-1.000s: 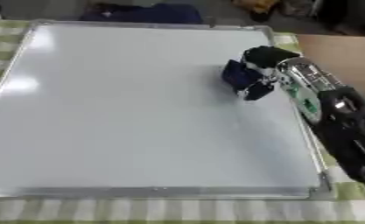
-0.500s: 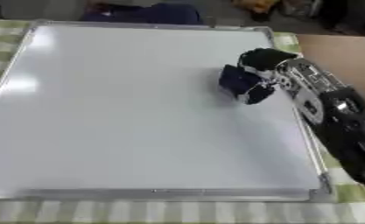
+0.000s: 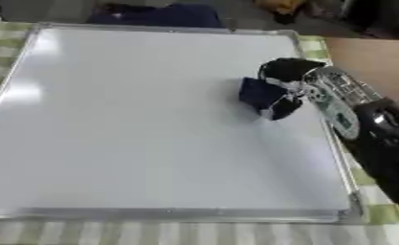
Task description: Wipe the whiteboard clean with a brush.
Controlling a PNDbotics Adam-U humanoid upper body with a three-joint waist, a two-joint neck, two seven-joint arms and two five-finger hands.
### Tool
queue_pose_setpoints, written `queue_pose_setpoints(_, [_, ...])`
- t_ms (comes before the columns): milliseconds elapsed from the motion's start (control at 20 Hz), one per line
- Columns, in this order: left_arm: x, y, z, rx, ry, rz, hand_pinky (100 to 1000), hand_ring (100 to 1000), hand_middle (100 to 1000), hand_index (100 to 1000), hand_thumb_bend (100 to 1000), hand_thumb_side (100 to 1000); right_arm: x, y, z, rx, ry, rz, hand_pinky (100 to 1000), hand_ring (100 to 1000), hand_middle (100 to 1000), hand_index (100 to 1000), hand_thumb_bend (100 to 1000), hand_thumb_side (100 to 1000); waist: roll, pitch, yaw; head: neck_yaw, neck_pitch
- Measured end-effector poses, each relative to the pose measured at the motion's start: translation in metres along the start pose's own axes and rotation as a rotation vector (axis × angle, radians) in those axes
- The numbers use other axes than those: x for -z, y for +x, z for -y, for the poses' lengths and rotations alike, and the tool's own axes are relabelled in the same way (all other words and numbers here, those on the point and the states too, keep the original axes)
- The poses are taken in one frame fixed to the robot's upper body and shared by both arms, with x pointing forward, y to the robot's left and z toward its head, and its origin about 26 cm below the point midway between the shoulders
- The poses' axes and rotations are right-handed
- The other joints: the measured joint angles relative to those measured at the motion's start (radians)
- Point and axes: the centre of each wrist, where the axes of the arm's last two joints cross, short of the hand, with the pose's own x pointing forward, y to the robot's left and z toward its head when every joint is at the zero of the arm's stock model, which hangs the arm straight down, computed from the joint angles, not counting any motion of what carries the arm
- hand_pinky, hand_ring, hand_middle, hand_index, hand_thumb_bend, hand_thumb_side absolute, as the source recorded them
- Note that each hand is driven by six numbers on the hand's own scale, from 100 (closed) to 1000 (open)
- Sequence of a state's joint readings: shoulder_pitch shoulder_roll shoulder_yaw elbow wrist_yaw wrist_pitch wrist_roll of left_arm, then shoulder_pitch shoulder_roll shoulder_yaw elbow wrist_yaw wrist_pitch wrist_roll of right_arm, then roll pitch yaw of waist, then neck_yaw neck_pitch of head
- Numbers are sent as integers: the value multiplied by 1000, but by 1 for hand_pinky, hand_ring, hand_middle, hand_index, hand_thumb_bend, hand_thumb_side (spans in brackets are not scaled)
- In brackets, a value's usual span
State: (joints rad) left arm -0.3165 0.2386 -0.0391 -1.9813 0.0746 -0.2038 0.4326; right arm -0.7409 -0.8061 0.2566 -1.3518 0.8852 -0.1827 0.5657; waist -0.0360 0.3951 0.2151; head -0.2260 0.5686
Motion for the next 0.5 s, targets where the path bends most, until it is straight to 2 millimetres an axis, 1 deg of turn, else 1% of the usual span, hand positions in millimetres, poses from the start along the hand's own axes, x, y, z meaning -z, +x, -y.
queue_pose_setpoints(250, [0,0,0,0,-1,-1,635,822,806,622,195,1000,-1,0,1,4,12,-4,596,674,280,324,100,137,0,0,2,0,0])
queue_pose_setpoints(500, [0,0,0,0,-1,-1,635,823,807,622,192,1000,3,-3,2,21,-8,-55,595,676,282,328,100,143,0,0,6,0,0])
